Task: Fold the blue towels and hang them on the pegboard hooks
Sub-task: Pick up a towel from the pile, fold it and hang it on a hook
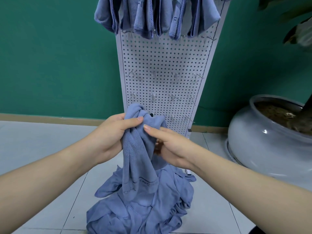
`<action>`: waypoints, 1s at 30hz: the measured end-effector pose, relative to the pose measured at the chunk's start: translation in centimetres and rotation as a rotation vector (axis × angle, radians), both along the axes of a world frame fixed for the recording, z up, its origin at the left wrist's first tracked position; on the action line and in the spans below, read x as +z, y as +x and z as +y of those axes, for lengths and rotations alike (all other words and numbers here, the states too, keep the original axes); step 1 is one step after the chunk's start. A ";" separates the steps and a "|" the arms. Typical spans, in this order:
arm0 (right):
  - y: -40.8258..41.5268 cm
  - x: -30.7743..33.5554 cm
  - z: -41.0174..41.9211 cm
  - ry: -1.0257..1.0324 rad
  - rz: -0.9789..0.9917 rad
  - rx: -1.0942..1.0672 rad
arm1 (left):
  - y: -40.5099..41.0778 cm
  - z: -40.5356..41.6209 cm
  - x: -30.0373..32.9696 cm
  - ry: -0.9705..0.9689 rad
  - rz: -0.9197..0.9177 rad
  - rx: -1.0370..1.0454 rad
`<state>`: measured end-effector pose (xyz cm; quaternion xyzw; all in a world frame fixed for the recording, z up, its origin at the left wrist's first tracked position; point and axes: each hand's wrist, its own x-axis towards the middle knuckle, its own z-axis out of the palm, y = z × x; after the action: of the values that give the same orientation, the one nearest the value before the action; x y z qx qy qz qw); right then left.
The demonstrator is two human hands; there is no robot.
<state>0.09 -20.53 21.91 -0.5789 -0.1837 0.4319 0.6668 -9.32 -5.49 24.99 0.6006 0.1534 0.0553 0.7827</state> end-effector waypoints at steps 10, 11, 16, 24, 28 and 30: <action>2.8 1.8 -1.2 -0.009 -0.115 -0.163 | 0.0 1.6 -0.1 0.186 0.100 0.184; 3.3 2.2 -1.5 -0.002 -0.112 -0.191 | -0.1 1.9 0.0 0.188 0.107 0.198; 5.0 3.2 -3.0 -0.009 -0.135 -0.260 | -0.3 2.7 0.3 0.139 0.076 0.170; 6.2 4.4 -4.2 -0.082 -0.157 -0.320 | 0.0 3.1 0.1 0.113 0.001 0.197; 6.6 4.6 -4.6 -0.094 -0.142 -0.343 | 0.0 2.9 -0.3 0.285 0.016 0.251; 6.7 4.6 -4.8 -0.091 -0.129 -0.340 | -0.1 3.0 -0.6 0.389 0.040 0.261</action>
<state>6.77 -25.31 26.50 -0.6576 -0.1057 0.2827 0.6903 -9.43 -2.52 24.41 0.7161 0.2318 0.1724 0.6354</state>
